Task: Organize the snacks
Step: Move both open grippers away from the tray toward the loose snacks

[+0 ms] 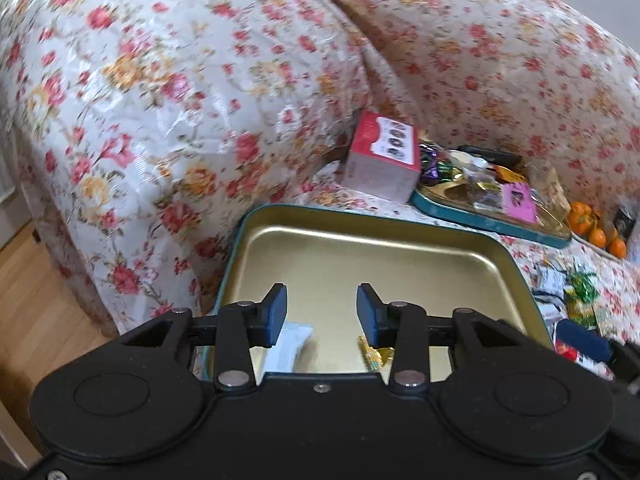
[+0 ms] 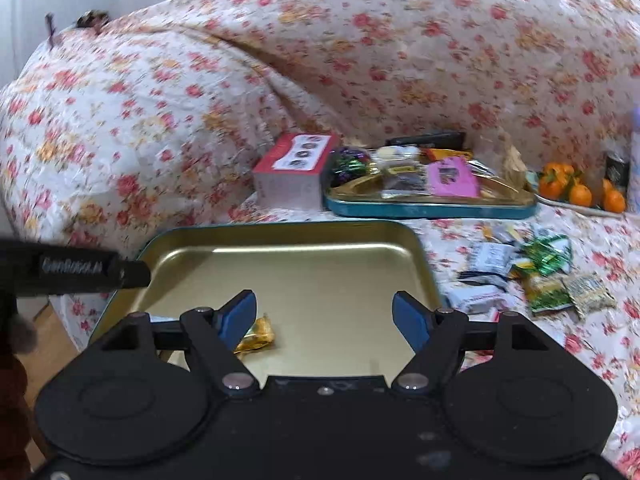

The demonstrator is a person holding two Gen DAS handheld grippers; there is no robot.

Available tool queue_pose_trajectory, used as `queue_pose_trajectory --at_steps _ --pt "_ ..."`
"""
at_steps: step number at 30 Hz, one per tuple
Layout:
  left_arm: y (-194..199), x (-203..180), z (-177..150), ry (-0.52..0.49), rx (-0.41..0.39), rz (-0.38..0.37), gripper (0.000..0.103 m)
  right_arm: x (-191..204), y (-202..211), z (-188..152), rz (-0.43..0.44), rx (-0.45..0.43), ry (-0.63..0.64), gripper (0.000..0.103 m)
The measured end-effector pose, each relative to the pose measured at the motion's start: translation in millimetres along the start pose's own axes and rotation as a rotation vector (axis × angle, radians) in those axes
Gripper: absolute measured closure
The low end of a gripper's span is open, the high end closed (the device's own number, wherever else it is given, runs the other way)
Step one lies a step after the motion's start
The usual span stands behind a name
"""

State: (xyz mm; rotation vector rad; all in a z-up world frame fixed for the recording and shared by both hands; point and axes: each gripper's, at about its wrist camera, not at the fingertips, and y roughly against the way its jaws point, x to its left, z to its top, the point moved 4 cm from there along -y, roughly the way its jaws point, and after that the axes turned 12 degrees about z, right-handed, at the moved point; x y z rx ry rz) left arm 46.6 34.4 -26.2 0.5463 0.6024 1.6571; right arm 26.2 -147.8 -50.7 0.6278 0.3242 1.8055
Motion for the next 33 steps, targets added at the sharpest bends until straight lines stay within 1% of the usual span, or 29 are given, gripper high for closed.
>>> queue_pose_trajectory --at_steps 7,12,15,18,22,24,26,29,33 --pt "10.9 -20.1 -9.2 -0.066 -0.031 -0.044 0.055 -46.3 29.2 0.2 -0.086 -0.043 -0.053 0.029" --pt "17.3 -36.2 -18.5 -0.125 -0.035 -0.085 0.055 -91.2 53.3 -14.0 -0.176 -0.048 -0.104 0.030" --pt "19.3 -45.4 -24.3 -0.135 -0.014 -0.098 0.055 -117.5 66.5 -25.9 -0.235 -0.044 -0.138 0.030" --pt "24.7 -57.5 -30.9 -0.149 -0.006 -0.145 0.055 -139.0 79.4 -38.6 -0.290 -0.039 -0.158 0.030" --pt "35.9 -81.4 -43.2 -0.203 -0.025 -0.161 0.055 -162.0 94.1 -53.4 -0.313 -0.033 -0.203 0.031" --pt "39.5 -92.6 -50.6 -0.202 -0.006 -0.185 0.055 -169.6 97.4 -57.5 -0.321 -0.026 -0.214 0.031" --pt "40.8 -104.4 -58.4 -0.192 0.030 -0.195 0.055 -175.9 100.6 -61.5 -0.326 -0.021 -0.220 0.032" --pt "45.9 -124.0 -70.8 -0.213 0.068 -0.218 0.055 -185.3 105.5 -64.7 -0.326 -0.022 -0.224 0.033" --pt "58.4 -147.8 -74.7 -0.259 0.046 -0.232 0.055 -194.3 104.0 -62.9 -0.317 -0.029 -0.234 0.033"
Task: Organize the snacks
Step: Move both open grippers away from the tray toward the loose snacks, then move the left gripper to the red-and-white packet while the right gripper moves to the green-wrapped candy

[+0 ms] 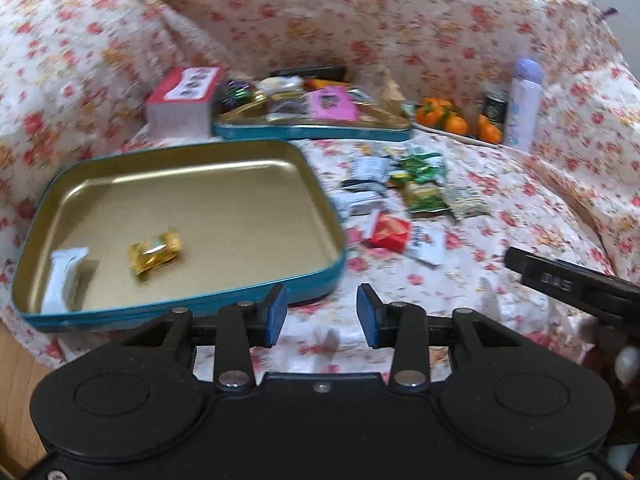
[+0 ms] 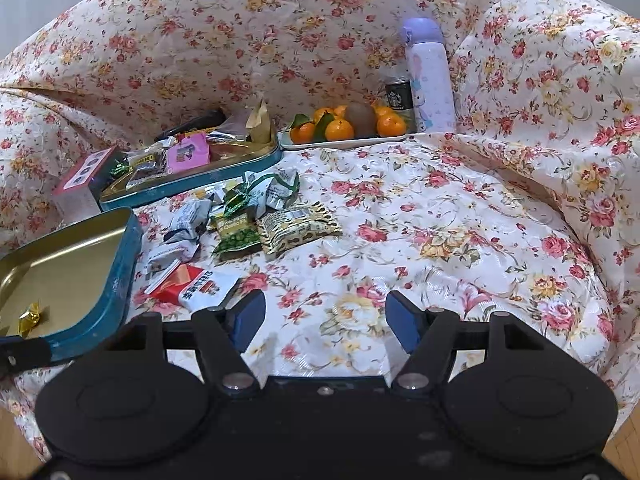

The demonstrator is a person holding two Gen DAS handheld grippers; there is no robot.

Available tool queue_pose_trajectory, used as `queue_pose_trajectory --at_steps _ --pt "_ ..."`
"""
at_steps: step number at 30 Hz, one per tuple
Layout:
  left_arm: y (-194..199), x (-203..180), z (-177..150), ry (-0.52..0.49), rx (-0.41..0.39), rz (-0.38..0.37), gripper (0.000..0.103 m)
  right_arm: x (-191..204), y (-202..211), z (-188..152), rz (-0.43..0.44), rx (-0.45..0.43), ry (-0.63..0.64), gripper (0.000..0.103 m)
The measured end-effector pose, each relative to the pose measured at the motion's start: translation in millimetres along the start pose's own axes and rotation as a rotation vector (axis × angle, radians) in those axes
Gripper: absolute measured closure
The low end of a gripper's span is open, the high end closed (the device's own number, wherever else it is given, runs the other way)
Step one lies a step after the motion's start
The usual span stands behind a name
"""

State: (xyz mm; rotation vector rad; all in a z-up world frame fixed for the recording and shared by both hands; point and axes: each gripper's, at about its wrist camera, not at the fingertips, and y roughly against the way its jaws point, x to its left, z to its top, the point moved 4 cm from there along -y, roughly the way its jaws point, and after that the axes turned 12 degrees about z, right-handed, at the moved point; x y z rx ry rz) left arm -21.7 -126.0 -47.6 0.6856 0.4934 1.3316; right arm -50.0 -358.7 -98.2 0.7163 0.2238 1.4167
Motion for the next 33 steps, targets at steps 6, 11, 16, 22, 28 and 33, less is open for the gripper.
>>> queue_pose_trajectory --at_steps 6,11,16,22,28,33 --pt "-6.8 -30.8 10.2 -0.027 -0.002 -0.011 0.055 -6.1 -15.7 11.5 0.040 0.000 -0.021 0.035" --pt "-18.9 -56.0 8.8 -0.046 0.031 -0.025 0.055 -7.8 -29.8 23.7 0.078 0.007 -0.021 0.035" --pt "-28.4 -73.1 5.0 -0.079 0.055 -0.023 0.055 -7.8 -42.6 41.8 0.128 0.009 -0.019 0.037" --pt "-40.2 -82.0 5.9 -0.084 0.085 -0.015 0.055 -8.0 -61.8 58.3 0.159 0.022 -0.014 0.037" --pt "-51.0 -84.8 2.6 -0.078 0.127 -0.013 0.055 0.1 -83.1 72.9 0.173 0.025 0.015 0.038" --pt "-57.8 -84.0 -3.1 -0.073 0.151 -0.004 0.055 13.2 -102.7 96.0 0.198 0.022 0.051 0.038"
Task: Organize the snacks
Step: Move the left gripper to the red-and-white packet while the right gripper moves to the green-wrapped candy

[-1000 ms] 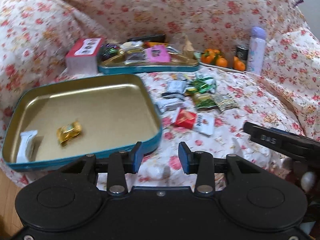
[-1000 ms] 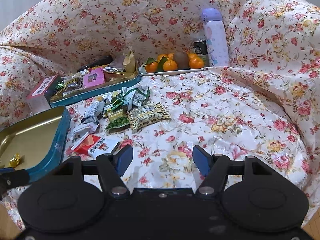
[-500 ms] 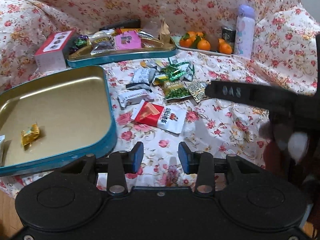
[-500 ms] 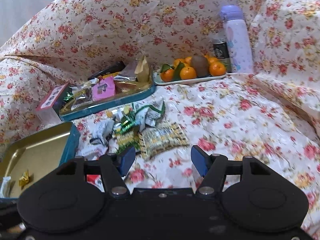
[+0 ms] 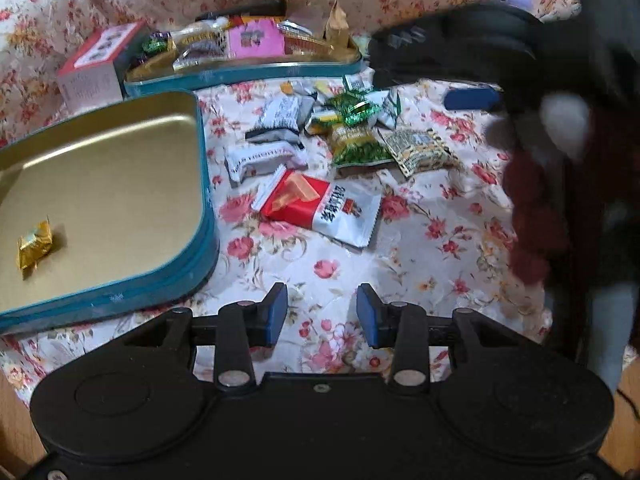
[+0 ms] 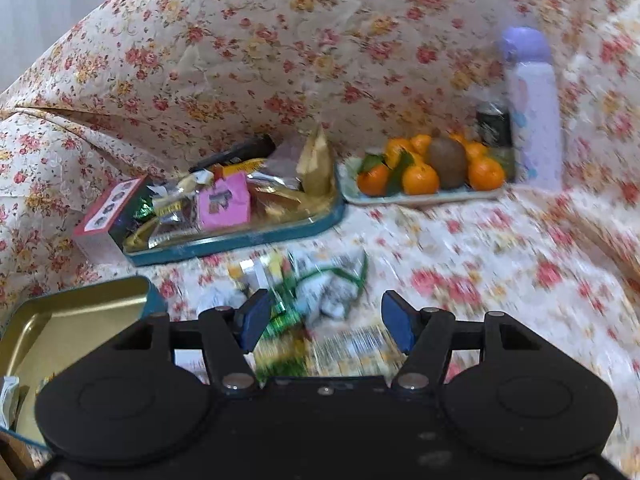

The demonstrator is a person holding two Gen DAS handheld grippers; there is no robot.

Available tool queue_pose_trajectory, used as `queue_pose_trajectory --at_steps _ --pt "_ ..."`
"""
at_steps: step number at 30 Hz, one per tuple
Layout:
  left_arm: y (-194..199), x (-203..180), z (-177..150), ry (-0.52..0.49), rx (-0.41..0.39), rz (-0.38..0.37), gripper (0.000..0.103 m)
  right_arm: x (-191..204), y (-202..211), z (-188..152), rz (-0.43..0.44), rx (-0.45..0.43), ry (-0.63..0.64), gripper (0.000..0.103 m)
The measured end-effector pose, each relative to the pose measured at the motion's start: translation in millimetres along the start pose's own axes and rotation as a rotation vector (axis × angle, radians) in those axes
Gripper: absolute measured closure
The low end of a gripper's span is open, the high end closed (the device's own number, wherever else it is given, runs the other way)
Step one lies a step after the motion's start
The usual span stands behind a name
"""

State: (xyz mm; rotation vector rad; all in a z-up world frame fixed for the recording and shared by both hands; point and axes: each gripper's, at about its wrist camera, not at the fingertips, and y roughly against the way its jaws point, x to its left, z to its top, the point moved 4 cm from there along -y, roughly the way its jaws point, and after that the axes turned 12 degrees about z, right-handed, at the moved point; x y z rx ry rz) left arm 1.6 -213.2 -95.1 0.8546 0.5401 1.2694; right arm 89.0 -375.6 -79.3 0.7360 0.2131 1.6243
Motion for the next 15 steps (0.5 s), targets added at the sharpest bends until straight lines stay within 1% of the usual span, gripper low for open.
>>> queue_pose_trajectory --at_steps 5,9,11,13,15 --pt "1.2 -4.0 -2.9 -0.019 -0.020 0.015 0.052 22.3 -32.5 16.8 0.040 0.062 0.117 0.038" --pt "2.8 -7.9 -6.0 -0.032 -0.034 0.013 0.046 48.1 -61.7 19.5 0.064 0.106 0.238 0.038" --pt "3.0 -9.9 -6.8 -0.040 -0.039 0.021 0.046 59.5 -76.4 19.1 0.078 0.131 0.280 0.040" --pt "2.7 -10.3 -6.8 -0.038 -0.038 0.019 0.046 64.8 -91.1 16.8 0.070 0.168 0.312 0.041" --pt "2.1 -9.0 -5.7 -0.032 -0.031 0.012 0.045 64.0 -103.2 11.8 0.042 0.209 0.342 0.042"
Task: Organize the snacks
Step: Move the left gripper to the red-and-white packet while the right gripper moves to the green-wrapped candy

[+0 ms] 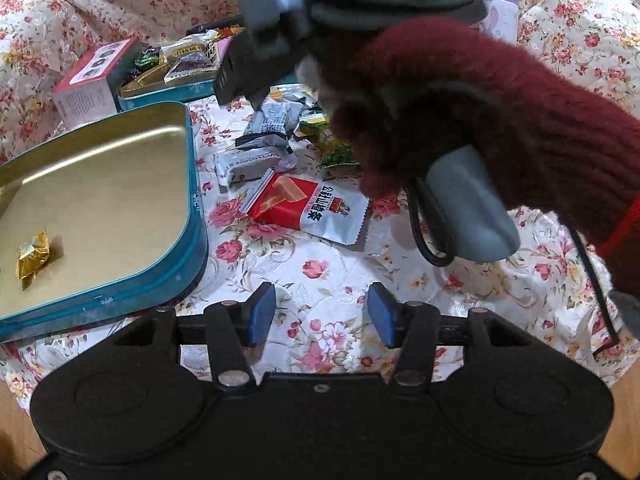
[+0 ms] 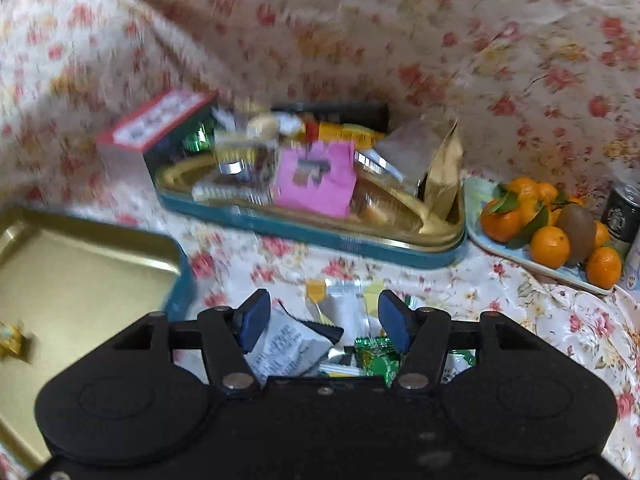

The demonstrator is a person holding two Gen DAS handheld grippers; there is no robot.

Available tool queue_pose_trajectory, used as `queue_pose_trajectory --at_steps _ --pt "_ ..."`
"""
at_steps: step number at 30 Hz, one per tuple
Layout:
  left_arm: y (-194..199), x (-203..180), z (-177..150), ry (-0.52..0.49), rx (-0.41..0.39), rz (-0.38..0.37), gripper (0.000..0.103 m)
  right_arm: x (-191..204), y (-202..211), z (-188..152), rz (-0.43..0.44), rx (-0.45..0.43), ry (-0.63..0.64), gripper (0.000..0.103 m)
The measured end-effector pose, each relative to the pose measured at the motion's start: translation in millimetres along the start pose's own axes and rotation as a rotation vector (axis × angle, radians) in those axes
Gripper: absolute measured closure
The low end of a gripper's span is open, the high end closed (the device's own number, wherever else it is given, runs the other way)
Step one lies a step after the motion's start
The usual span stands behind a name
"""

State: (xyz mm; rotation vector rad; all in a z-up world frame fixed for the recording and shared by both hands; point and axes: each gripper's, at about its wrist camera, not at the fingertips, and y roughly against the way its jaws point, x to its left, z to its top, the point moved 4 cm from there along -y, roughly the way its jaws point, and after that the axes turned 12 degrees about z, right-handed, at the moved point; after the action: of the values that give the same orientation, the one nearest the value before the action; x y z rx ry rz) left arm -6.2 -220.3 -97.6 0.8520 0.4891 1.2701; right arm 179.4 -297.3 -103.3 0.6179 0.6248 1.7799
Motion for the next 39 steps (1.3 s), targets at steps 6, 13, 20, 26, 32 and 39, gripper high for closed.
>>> queue_pose_trajectory --at_steps 6,13,20,26,32,39 --pt "-4.3 3.7 4.2 0.008 0.019 -0.014 0.046 -16.0 7.1 -11.5 -0.043 0.024 -0.009 0.042" --pt "-9.9 7.2 11.9 0.042 0.057 -0.029 0.046 -42.4 38.6 -38.2 -0.091 0.024 -0.047 0.042" --pt "-10.8 11.3 21.7 0.074 0.062 -0.037 0.046 -58.7 75.7 -73.1 -0.110 -0.017 -0.132 0.042" --pt "-17.6 15.1 37.7 0.148 0.094 -0.051 0.046 -65.9 95.7 -97.8 -0.143 -0.086 -0.201 0.042" --pt "-32.4 17.0 48.0 0.198 0.141 -0.058 0.046 -61.6 105.6 -107.9 -0.163 -0.122 -0.180 0.042" --pt "-48.3 21.0 63.0 0.214 0.176 -0.058 0.046 -57.1 112.7 -113.4 -0.165 -0.145 -0.162 0.042"
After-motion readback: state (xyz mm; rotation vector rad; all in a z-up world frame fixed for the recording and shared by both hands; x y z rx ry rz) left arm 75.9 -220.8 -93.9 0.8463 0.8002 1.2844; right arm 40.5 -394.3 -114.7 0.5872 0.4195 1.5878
